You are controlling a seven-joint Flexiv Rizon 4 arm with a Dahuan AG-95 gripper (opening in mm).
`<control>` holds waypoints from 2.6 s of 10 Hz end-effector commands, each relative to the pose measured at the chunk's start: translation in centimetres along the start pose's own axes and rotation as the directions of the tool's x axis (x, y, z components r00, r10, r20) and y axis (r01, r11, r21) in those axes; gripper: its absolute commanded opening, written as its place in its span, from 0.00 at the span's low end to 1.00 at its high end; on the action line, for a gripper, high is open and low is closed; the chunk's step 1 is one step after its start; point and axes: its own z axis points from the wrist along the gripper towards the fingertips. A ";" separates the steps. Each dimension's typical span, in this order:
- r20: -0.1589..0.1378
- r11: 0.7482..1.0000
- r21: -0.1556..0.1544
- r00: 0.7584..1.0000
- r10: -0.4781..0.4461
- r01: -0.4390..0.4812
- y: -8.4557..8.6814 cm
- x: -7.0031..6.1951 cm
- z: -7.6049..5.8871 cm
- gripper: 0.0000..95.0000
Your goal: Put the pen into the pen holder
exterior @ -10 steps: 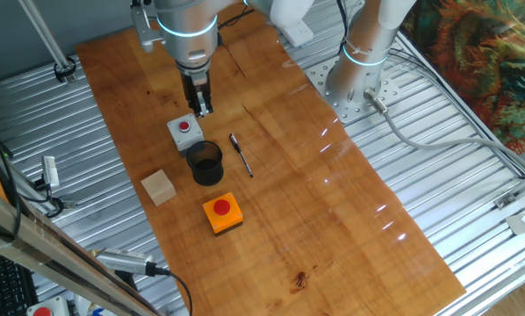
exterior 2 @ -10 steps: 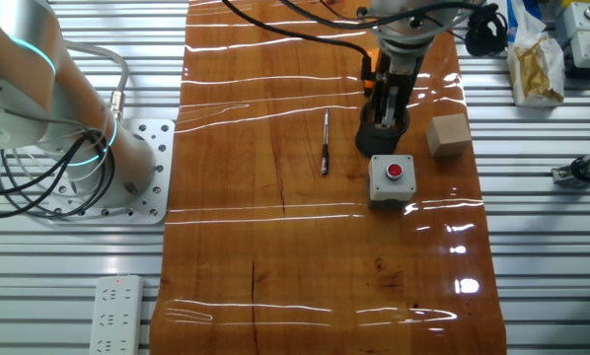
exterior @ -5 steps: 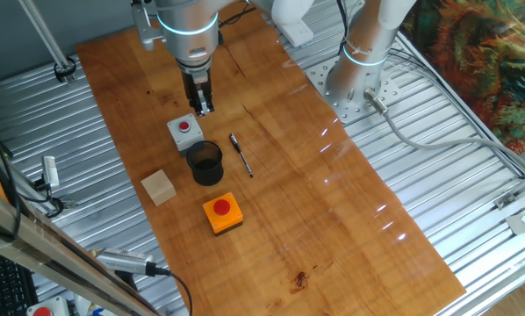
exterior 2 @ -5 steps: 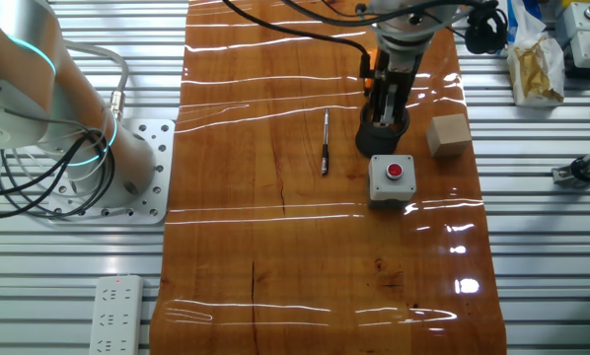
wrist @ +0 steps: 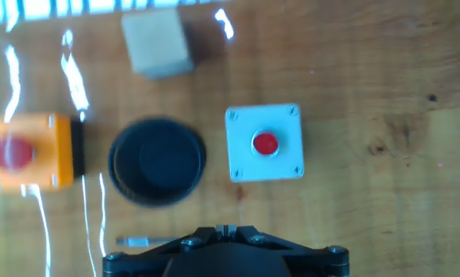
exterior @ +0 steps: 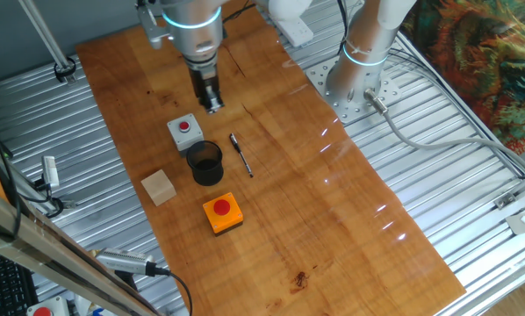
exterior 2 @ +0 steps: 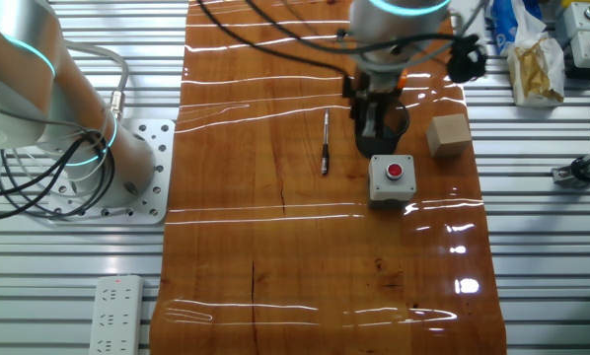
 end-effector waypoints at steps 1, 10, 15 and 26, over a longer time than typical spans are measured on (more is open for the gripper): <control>-0.082 0.791 -0.027 0.788 -0.611 0.611 0.7 0.9 1.3 0.00; -0.155 0.289 -0.019 0.283 -0.946 0.957 -0.4 1.6 6.4 0.00; -0.069 0.246 -0.041 0.243 -0.967 0.968 -0.7 1.8 8.1 0.00; 0.089 0.208 -0.083 0.215 -0.972 0.975 -0.5 3.8 12.0 0.40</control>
